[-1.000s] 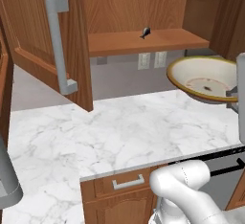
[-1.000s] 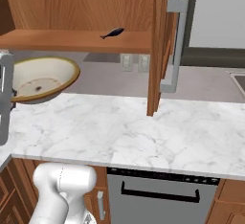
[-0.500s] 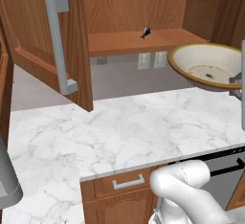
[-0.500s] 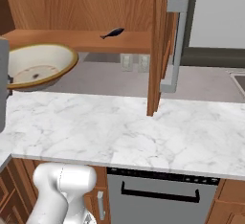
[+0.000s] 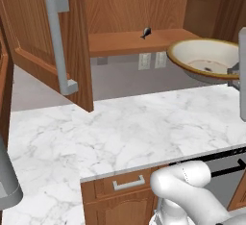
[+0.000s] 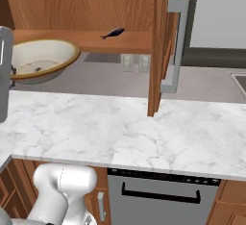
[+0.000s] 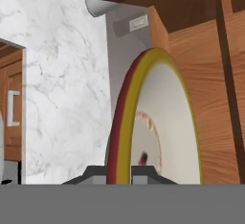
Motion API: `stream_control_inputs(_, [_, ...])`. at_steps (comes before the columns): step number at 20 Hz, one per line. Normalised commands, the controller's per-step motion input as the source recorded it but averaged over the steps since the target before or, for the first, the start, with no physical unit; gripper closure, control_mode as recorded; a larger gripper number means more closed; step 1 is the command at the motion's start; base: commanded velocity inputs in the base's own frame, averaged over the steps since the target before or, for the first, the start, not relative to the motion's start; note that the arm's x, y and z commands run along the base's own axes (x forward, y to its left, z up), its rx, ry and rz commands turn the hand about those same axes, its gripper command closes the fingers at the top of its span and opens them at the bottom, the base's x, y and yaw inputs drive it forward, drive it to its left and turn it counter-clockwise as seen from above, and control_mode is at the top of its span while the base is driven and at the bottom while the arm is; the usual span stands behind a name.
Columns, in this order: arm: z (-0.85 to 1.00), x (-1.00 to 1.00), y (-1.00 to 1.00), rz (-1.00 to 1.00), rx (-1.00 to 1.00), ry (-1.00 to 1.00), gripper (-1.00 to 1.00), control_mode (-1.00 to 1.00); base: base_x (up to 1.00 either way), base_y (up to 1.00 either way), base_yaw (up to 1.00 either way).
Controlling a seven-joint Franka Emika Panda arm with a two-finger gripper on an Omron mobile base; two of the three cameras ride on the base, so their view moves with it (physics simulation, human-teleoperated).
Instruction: Pick the mug and place it in the sink. Pick the bowl and place it in the open cabinet and then close the cabinet.
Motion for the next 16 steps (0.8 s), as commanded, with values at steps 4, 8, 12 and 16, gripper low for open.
stream_control_inputs(4, [0.00,0.37,0.16,0.00,0.00,-0.02,1.00,-1.00,0.00,0.00,0.00])
stream_control_inputs(8, [-0.03,0.30,0.14,0.00,0.00,-0.05,1.00,-1.00,0.00,0.00,0.00])
stream_control_inputs(12, [-0.08,0.38,0.22,0.00,0.04,-0.09,1.00,-1.00,0.00,0.00,0.00])
stream_control_inputs(16, [-0.03,0.47,0.13,0.00,0.08,-0.08,1.00,-1.00,0.00,0.00,0.00])
